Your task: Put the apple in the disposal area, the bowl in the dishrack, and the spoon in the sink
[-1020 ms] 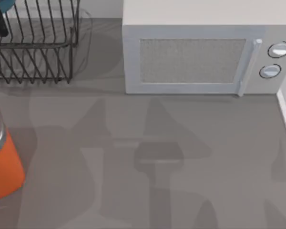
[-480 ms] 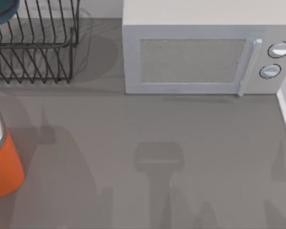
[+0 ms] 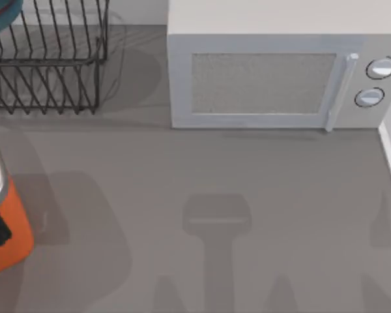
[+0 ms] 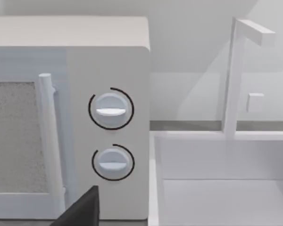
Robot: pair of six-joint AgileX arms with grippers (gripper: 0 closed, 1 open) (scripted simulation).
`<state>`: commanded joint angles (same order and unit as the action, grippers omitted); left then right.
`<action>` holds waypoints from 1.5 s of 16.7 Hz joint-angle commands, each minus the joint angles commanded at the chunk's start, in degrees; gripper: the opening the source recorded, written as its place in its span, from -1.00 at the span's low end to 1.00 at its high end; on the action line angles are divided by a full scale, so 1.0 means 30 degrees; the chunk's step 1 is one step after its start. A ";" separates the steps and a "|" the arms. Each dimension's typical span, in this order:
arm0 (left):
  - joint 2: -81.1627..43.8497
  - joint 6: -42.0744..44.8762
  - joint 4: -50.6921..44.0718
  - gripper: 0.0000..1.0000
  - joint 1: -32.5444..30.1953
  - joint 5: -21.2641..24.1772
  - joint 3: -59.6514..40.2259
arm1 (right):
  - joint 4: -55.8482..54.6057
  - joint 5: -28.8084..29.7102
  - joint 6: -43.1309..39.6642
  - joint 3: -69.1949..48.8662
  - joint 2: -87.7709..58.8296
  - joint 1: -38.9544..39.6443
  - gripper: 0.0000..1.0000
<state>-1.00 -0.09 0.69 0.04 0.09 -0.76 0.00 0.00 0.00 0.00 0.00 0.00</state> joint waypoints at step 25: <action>0.0333 0.0029 -0.0230 1.00 -0.0013 -0.0030 0.0253 | 1.6594 0.0064 0.8801 -1.4675 -2.3967 -0.6469 1.00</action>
<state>0.00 0.00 0.00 0.00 0.00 0.00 49.78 0.19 26.40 -44.03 -71.90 -19.41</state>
